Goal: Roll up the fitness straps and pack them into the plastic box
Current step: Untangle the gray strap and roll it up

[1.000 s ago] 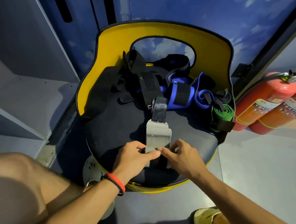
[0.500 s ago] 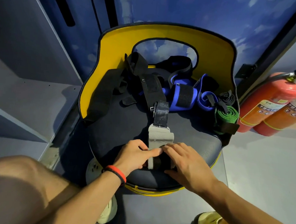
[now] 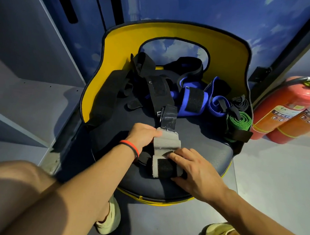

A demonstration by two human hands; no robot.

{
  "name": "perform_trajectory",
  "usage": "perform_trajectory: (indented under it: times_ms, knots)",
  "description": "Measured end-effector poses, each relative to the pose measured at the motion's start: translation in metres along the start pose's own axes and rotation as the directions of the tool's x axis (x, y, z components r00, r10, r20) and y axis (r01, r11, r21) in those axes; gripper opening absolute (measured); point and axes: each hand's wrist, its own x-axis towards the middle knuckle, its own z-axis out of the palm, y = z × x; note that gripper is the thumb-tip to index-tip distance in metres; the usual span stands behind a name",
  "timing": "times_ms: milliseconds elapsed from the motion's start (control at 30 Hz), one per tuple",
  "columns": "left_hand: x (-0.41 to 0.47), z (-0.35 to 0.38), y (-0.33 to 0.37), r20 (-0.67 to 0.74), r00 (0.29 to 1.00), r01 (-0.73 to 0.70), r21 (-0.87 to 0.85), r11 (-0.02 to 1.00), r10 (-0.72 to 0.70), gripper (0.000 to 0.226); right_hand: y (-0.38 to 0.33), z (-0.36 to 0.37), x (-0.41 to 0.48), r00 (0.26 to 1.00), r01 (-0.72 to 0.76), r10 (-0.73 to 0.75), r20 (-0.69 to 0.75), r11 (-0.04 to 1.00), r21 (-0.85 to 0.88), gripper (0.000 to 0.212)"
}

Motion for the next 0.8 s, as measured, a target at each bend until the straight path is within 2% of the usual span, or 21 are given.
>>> perform_trajectory:
  times_ms: [100, 200, 367, 467, 567, 633, 700, 733, 800]
  knots:
    - [-0.001, -0.003, 0.007, 0.016, 0.987, -0.159, -0.102, 0.982, 0.161, 0.028, 0.006, -0.001, 0.006, 0.998, -0.016, 0.013, 0.055, 0.999, 0.049, 0.065]
    - [0.002, -0.008, 0.012, -0.01, 0.959, -0.281, -0.12, 0.952, 0.282, 0.022, 0.01, -0.004, 0.011, 0.995, -0.035, 0.025, 0.095, 0.994, 0.102, 0.067]
    - [0.015, -0.006, -0.001, -0.119, 0.958, -0.274, -0.115, 0.955, 0.26, 0.02, 0.013, -0.009, 0.019, 0.991, -0.062, 0.041, 0.13, 0.985, 0.158, 0.068]
    - [0.022, -0.002, -0.003, -0.121, 0.968, -0.234, -0.127, 0.964, 0.219, 0.014, 0.014, -0.018, 0.03, 0.976, -0.108, 0.08, 0.201, 0.985, 0.133, 0.064]
    - [0.025, 0.0, 0.0, -0.032, 0.985, -0.17, -0.129, 0.977, 0.168, 0.016, 0.012, -0.025, 0.04, 0.957, -0.142, 0.103, 0.272, 0.982, 0.125, 0.061]
    - [0.022, -0.003, 0.002, 0.102, 0.989, -0.095, -0.112, 0.989, 0.107, 0.031, 0.012, -0.025, 0.044, 0.941, -0.181, 0.121, 0.316, 0.969, 0.169, 0.06]
    - [0.016, -0.006, 0.004, 0.263, 0.964, -0.003, -0.152, 0.988, 0.044, 0.028, 0.013, -0.024, 0.045, 0.93, -0.227, 0.142, 0.339, 0.948, 0.225, 0.061]
    - [0.015, -0.008, 0.004, 0.317, 0.948, 0.009, -0.155, 0.988, 0.041, 0.024, 0.013, -0.024, 0.044, 0.927, -0.247, 0.156, 0.342, 0.938, 0.243, 0.062]
    - [0.015, -0.009, 0.002, 0.338, 0.937, -0.039, -0.142, 0.989, 0.086, 0.025, 0.012, -0.023, 0.043, 0.925, -0.271, 0.176, 0.338, 0.926, 0.261, 0.061]
